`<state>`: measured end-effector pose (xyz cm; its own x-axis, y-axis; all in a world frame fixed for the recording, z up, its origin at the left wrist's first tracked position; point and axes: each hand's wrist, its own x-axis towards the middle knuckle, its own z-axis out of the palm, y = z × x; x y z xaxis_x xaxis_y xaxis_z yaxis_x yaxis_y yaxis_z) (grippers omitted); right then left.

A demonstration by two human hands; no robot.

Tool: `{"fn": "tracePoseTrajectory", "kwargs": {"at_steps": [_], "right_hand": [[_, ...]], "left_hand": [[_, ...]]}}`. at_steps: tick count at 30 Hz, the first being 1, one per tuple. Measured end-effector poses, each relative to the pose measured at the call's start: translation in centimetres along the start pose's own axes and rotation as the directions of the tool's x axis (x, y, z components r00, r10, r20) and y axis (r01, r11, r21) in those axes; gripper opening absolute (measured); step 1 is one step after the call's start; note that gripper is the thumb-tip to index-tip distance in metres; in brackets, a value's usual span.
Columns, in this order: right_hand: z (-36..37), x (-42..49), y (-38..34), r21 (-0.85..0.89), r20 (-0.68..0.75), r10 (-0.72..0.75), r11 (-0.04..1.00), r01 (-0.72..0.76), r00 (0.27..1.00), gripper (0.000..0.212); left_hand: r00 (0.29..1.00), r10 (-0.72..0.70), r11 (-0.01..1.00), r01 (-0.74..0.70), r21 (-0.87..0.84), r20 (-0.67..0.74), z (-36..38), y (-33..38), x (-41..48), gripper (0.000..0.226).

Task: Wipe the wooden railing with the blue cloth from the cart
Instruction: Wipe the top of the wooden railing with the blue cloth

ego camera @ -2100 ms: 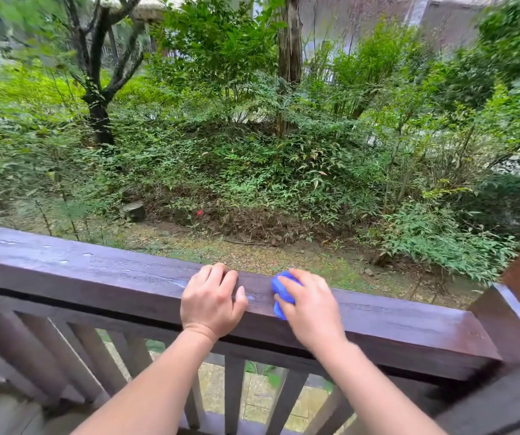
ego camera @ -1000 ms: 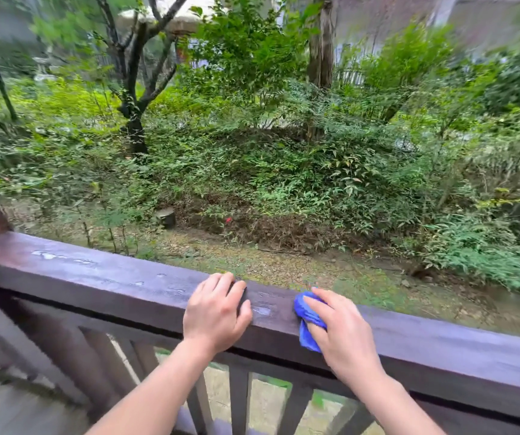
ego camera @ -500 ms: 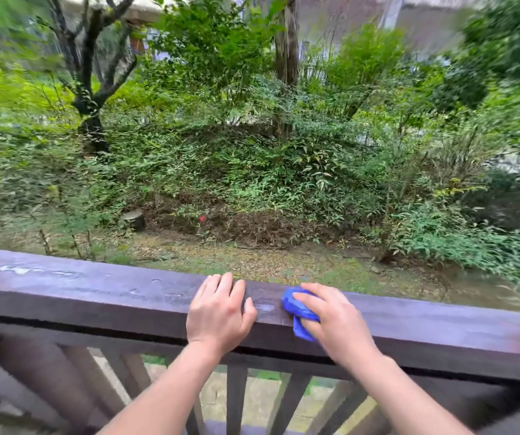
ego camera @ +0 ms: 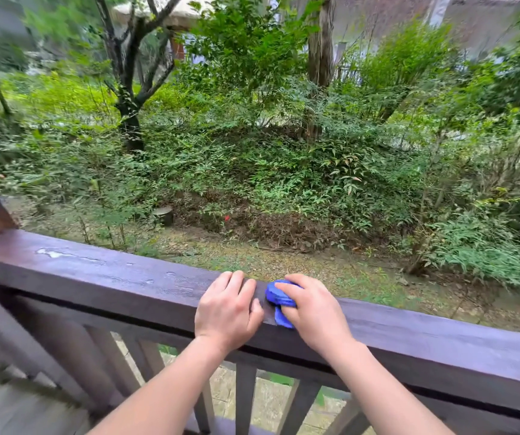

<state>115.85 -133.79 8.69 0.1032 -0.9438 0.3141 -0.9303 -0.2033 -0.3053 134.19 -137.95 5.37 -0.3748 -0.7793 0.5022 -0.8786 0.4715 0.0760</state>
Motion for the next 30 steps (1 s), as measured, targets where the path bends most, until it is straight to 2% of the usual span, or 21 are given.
{"fn": "tracePoseTrajectory", "kwargs": {"at_steps": [2,7,13,14,16,18,19,21,24,27,30], "right_hand": [[0.4,0.0,-0.2,0.0,-0.006,0.039,0.999,-0.039,0.999,0.043],[1.1,-2.6,0.4,0.026,-0.017,-0.139,0.99,0.14,0.99,0.045],[1.2,1.8,-1.0,-0.025,-0.039,0.1,0.995,-0.101,0.994,0.036],[1.5,1.4,-1.6,-0.013,-0.041,0.087,0.996,-0.087,0.995,0.036],[2.2,-0.3,-2.7,0.008,-0.045,-0.035,0.999,0.035,0.998,0.036],[2.5,-0.8,-2.6,-0.003,-0.03,-0.108,0.994,0.108,0.994,0.037],[2.4,0.0,-2.4,-0.02,-0.028,-0.1,0.995,0.1,0.995,0.039],[2.6,1.8,-2.8,-0.021,-0.017,0.016,1.0,-0.017,1.0,0.037],[3.5,3.8,-5.2,-0.066,-0.047,0.14,0.987,-0.143,0.989,0.03],[5.1,4.1,-7.6,-0.058,-0.065,0.128,0.99,-0.132,0.99,0.033],[5.6,3.8,-9.0,-0.022,-0.092,0.108,0.994,-0.111,0.99,0.042]], "left_hand": [[1.0,-0.007,1.0,0.007,0.0,0.005,-0.2,0.1,0.0,0.032],[1.0,-0.008,1.0,0.009,-0.015,0.021,0.0,0.1,-0.1,0.03],[0.999,-0.032,0.997,0.035,-0.076,0.039,-0.8,0.3,0.1,0.032],[0.997,-0.053,0.989,0.059,-0.136,0.047,-1.1,0.2,0.1,0.035],[0.994,-0.099,0.951,0.107,-0.289,0.04,-1.8,-0.4,0.1,0.039],[0.997,-0.08,0.933,0.081,-0.352,0.019,-2.5,-1.8,0.0,0.037],[0.999,-0.049,0.942,0.044,-0.332,-0.008,-2.8,-3.0,-0.1,0.035],[0.999,-0.003,0.967,-0.011,-0.254,-0.054,-3.2,-6.1,-0.3,0.031],[0.993,-0.03,0.991,0.015,-0.131,-0.113,-3.5,-12.1,-0.7,0.031],[0.992,-0.047,0.998,0.042,-0.042,-0.119,-3.4,-18.0,-1.3,0.033],[0.997,0.018,0.999,-0.016,0.028,-0.08,-2.7,-21.1,-1.3,0.035]]}}
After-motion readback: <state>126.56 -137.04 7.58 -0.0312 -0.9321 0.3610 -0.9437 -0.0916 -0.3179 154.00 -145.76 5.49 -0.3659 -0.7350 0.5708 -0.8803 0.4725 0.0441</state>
